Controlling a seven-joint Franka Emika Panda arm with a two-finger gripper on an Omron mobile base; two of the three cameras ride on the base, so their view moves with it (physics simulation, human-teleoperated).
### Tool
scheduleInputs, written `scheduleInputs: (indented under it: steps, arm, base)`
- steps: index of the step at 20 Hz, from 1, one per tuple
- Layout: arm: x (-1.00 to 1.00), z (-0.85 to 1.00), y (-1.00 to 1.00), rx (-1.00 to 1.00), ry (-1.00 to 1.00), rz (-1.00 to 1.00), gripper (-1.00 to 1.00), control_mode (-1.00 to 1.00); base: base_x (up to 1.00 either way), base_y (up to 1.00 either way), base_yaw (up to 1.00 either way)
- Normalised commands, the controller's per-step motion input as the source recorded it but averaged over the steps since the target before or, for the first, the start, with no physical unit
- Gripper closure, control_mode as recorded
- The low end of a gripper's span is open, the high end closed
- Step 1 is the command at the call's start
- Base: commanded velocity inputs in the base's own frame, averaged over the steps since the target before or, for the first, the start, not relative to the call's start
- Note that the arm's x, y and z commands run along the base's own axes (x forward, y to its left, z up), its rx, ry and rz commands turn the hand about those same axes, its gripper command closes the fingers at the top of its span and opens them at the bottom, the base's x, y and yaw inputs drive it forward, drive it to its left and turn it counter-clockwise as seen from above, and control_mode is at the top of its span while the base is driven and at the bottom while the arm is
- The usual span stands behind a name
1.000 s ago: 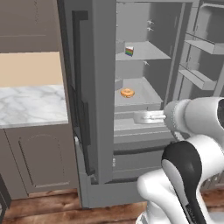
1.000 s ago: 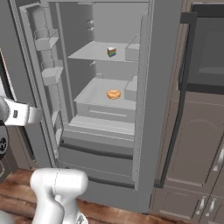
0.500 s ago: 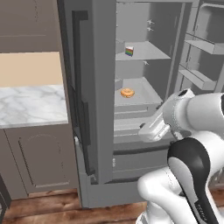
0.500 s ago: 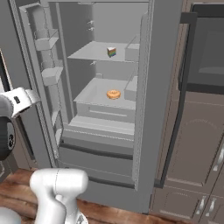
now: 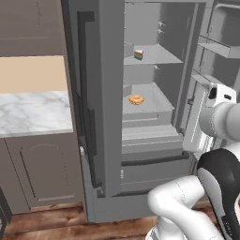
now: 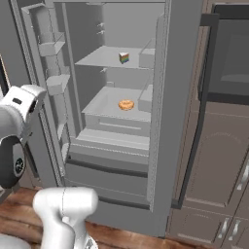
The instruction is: Take the cake and donut from the fridge and place them on the empty tray on the dining counter.
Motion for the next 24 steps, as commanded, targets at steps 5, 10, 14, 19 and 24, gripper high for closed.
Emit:
scheduleInputs:
  steps: [5,10,14,19,24]
  arm:
    - [0.63,0.05,-0.11,-0.04,-0.23,0.18,-1.0,-1.0]
    - [0.91,-0.26,0.18,0.0,-0.02,0.18,-1.0,-1.0]
    - [0.9,-0.19,0.57,0.0,0.18,0.4,-1.0,-1.0]
    - [0.74,-0.2,0.47,0.01,0.01,0.32,-1.0,-1.0]
    - [0.67,-0.5,0.14,0.0,-0.07,0.09,-1.0,-1.0]
  base:
    - [0.0,0.0,0.0]
    - [0.0,0.0,0.0]
    - [0.0,0.0,0.0]
    - [0.0,0.0,0.0]
    - [0.0,0.0,0.0]
